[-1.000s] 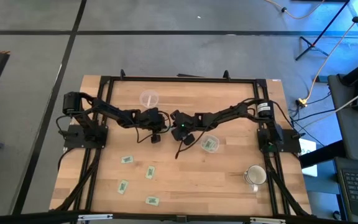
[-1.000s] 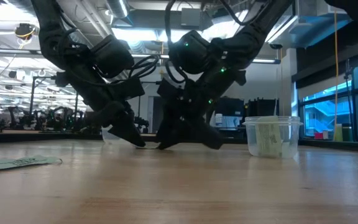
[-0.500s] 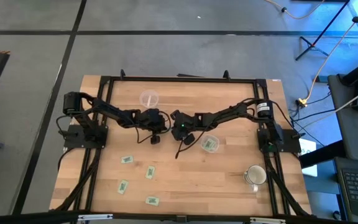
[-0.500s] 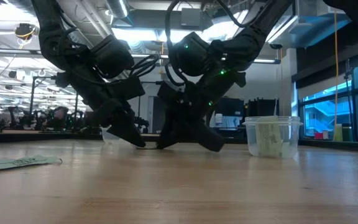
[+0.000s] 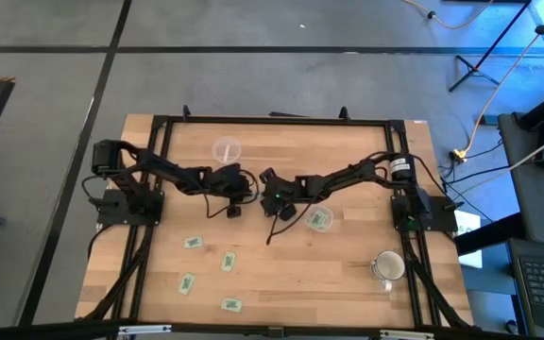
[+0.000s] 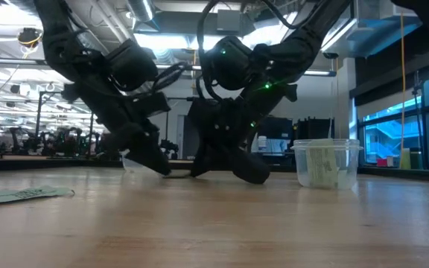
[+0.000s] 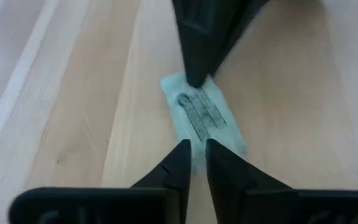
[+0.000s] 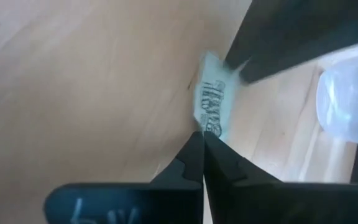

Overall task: Pick and place Stevia / Truvia into bins
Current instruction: Put the stevia packet into the bottom transparent container

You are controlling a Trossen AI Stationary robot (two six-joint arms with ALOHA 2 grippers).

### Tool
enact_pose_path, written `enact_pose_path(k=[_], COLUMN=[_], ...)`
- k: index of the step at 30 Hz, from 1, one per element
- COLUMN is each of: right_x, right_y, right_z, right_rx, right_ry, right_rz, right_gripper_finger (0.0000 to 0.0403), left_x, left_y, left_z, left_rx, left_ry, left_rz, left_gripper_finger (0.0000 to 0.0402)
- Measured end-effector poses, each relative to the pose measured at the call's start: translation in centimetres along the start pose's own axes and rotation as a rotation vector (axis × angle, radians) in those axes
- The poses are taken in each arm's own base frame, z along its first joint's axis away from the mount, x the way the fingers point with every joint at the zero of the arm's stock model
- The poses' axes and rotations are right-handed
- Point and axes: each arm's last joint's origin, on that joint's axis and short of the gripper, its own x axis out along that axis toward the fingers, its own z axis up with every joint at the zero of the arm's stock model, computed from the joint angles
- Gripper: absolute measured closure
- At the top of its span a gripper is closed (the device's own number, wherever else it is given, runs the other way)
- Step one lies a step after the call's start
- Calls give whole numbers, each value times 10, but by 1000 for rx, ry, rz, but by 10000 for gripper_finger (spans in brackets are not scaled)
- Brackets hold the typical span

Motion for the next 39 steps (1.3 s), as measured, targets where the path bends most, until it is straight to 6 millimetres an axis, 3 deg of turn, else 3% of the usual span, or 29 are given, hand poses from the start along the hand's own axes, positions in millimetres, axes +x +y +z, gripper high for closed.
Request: enact_pose_path(k=[5,10,19,26,32,39], right_x=[-10,-37,-118,-183,-193,-173], right_y=[-2,-24,-80,-96,-87,-56], right_z=[3,14,36,33,34,13], right_rx=[-16,98,506,860,1038,1074], right_ry=[45,119,375,666,654,858], right_rz=[-15,31,210,414,677,688], right_gripper_finger=[401,402,402,403,403,403], left_x=[-21,-44,-65,-64,-64,-64], left_y=[2,5,6,6,5,5], left_z=[15,23,30,29,29,28], left_rx=[0,-4,-64,-60,-60,-60], left_ry=[-67,-89,-135,-126,-123,-118], left_rz=[31,53,58,57,57,52], left_gripper_finger=[319,302,300,300,300,300])
